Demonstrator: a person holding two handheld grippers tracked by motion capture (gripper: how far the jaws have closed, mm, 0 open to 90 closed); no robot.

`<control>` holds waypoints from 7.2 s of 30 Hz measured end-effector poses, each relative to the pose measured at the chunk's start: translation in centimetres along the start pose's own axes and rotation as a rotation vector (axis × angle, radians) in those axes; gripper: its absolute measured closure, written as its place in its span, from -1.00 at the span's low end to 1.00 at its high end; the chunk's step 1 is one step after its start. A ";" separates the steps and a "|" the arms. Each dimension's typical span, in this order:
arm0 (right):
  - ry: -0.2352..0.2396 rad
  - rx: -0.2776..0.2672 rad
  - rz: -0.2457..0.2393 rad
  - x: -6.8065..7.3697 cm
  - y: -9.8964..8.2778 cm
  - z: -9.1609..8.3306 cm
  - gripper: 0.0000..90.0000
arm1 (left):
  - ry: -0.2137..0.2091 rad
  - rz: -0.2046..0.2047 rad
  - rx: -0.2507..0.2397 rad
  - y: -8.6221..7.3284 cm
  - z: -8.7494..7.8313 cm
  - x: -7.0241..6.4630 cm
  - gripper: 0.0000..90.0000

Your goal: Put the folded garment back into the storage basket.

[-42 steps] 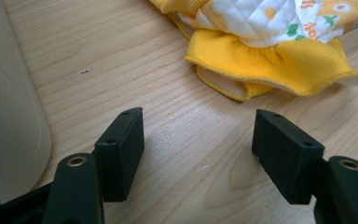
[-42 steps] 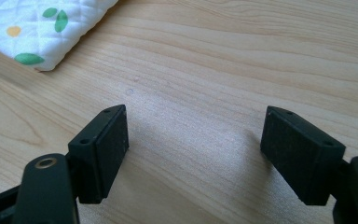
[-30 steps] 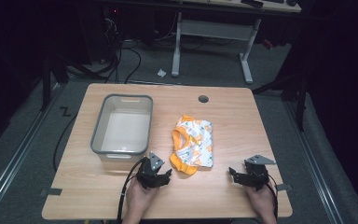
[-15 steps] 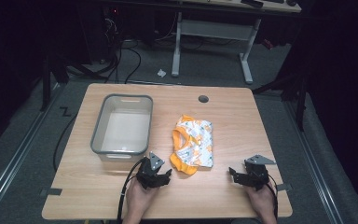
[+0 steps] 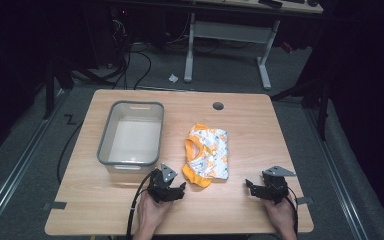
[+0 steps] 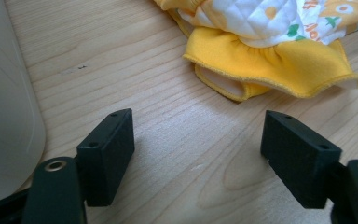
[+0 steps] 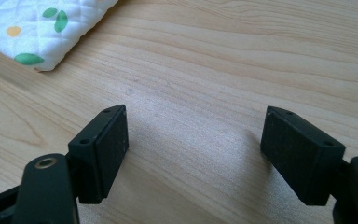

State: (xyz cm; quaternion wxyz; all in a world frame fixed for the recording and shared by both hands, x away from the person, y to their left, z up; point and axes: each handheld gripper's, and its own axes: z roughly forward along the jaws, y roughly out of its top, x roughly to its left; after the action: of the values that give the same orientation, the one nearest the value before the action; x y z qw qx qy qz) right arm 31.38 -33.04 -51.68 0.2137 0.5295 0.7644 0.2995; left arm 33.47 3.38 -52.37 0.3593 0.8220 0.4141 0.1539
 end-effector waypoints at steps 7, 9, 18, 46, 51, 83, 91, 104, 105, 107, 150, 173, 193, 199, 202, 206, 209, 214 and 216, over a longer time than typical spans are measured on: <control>0.001 0.000 0.000 0.0 0.0 0.0 -0.48 | -0.010 0.009 -0.001 0.2 -0.1 -0.5 -0.44; 0.001 0.000 0.000 0.0 0.0 0.0 -0.48 | -0.025 0.005 -0.011 0.4 -0.4 -0.6 -0.44; 0.001 0.000 0.000 0.0 0.0 0.0 -0.48 | -0.094 -0.032 -0.012 1.5 -1.0 -0.7 -0.42; 0.002 -0.001 -0.001 0.0 0.0 0.0 -0.48 | -0.100 -0.014 -0.017 5.6 -1.0 -1.3 -0.48; 0.002 -0.001 -0.001 0.0 0.0 0.0 -0.48 | -0.109 -0.032 -0.006 6.5 -0.6 -1.0 -0.52; 0.002 0.000 -0.002 0.0 0.0 0.0 -0.48 | -0.055 -0.046 0.062 12.1 4.7 -0.1 -0.59; 0.002 0.000 -0.002 0.0 0.0 0.0 -0.48 | -0.016 -0.076 0.118 12.5 7.2 0.2 -0.65; 0.002 0.000 -0.002 0.0 0.0 0.0 -0.48 | 0.031 -0.116 0.200 11.8 9.9 1.1 -0.68; 0.002 0.000 -0.002 0.0 0.0 0.0 -0.48 | 0.024 -0.122 0.202 11.6 10.3 1.2 -0.70; 0.002 0.000 -0.002 0.0 0.0 0.0 -0.48 | 0.031 -0.110 0.201 11.6 10.3 1.1 -0.68; 0.004 0.000 -0.003 0.0 0.0 0.0 -0.48 | -0.152 0.000 0.015 13.1 4.8 0.1 0.66; 0.004 0.001 -0.003 0.0 0.0 0.0 -0.48 | -0.178 -0.012 -0.067 13.3 1.0 1.4 0.67; 0.004 0.001 -0.003 0.0 0.0 0.0 -0.48 | -0.225 -0.061 -0.134 13.4 -1.6 3.1 0.67; 0.004 0.001 -0.003 0.0 0.0 0.0 -0.48 | -0.220 -0.061 -0.160 13.8 -3.1 3.9 0.68; 0.004 0.001 -0.003 0.0 0.0 0.0 -0.48 | -0.221 -0.075 -0.166 13.7 -3.5 4.4 0.68; 0.004 0.000 -0.002 0.0 0.0 0.0 -0.48 | -0.215 -0.093 -0.177 13.5 -4.1 5.1 0.68; 0.003 0.000 -0.002 0.0 0.0 0.0 -0.48 | -0.216 -0.094 -0.181 13.5 -4.5 5.4 0.68; 0.003 0.000 -0.002 0.0 0.0 0.0 -0.48 | -0.195 -0.087 -0.186 13.4 -5.5 6.2 0.68; 0.003 0.001 -0.002 0.0 0.0 0.0 -0.48 | -0.192 -0.088 -0.190 13.4 -5.7 6.3 0.68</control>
State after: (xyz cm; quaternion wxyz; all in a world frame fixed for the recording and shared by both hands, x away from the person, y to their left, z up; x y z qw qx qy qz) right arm 31.36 -33.03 -51.68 0.2127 0.5283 0.7653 0.2998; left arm 41.84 5.70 -39.12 0.4801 0.7762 0.3971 0.0970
